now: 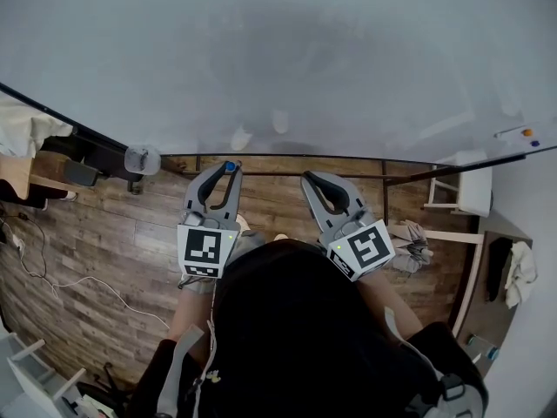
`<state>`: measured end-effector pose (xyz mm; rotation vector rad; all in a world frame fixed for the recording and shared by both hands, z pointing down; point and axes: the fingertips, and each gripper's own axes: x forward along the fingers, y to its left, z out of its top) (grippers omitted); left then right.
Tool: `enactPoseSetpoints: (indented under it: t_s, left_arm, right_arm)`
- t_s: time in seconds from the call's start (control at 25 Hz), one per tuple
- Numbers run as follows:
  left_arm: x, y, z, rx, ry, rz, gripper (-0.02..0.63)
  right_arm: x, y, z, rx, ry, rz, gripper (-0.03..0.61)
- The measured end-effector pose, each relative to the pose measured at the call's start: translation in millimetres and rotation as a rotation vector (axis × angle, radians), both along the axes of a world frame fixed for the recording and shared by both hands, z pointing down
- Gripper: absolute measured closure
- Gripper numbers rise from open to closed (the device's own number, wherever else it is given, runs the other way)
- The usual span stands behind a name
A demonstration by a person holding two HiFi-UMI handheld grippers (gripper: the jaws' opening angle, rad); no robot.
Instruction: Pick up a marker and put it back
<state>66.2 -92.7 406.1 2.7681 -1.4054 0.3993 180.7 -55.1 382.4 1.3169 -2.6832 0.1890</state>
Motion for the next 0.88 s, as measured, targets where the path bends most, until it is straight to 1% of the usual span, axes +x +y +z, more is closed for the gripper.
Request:
enactPoseSetpoints:
  t_s: [0.48,0.64,0.88]
  left_arm:
    - [2,0,4,-0.012,0.012,0.023,0.54]
    - [-7,-3,1,-0.008,0.013,0.007,0.54]
    - [-30,-9,2,-0.006,0.012,-0.042,0.54]
  right_arm:
    - [-3,-2,1,-0.001,0.015,0.005,0.555]
    - [-9,-5,-1,-0.001,0.019,-0.008,0.555]
    - [-28,-14,1,-0.005,0.025,-0.051,0.555]
